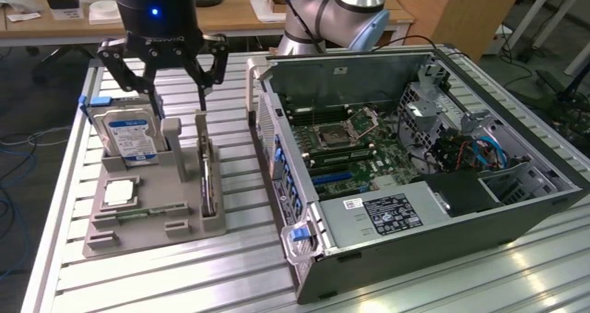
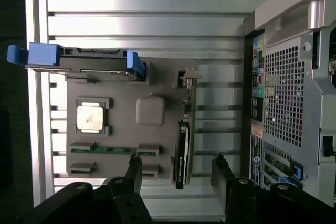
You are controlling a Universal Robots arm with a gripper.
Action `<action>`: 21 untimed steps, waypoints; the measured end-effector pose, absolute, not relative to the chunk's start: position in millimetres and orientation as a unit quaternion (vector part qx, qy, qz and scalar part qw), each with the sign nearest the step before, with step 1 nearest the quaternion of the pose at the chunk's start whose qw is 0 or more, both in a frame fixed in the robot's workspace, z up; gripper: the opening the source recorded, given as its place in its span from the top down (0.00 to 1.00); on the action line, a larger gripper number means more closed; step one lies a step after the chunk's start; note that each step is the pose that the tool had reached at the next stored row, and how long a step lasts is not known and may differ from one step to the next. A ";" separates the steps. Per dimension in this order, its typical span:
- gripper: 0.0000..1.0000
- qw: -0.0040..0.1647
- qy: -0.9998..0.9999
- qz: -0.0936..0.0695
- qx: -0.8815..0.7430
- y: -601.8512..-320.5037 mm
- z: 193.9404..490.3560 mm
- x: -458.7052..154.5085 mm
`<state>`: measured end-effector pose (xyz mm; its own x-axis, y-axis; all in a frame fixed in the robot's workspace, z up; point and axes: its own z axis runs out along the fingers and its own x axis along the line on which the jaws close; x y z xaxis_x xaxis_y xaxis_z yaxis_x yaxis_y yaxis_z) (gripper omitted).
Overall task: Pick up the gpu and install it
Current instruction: 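Pick up the gpu and move the gpu toward the slot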
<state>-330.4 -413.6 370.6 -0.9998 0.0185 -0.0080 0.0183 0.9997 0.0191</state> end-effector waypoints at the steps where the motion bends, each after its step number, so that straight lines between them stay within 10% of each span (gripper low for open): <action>1: 0.35 0.004 1.000 0.009 0.009 -415.5 369.4 -330.4; 21: 0.35 0.011 1.000 0.007 0.021 -422.5 332.5 -318.2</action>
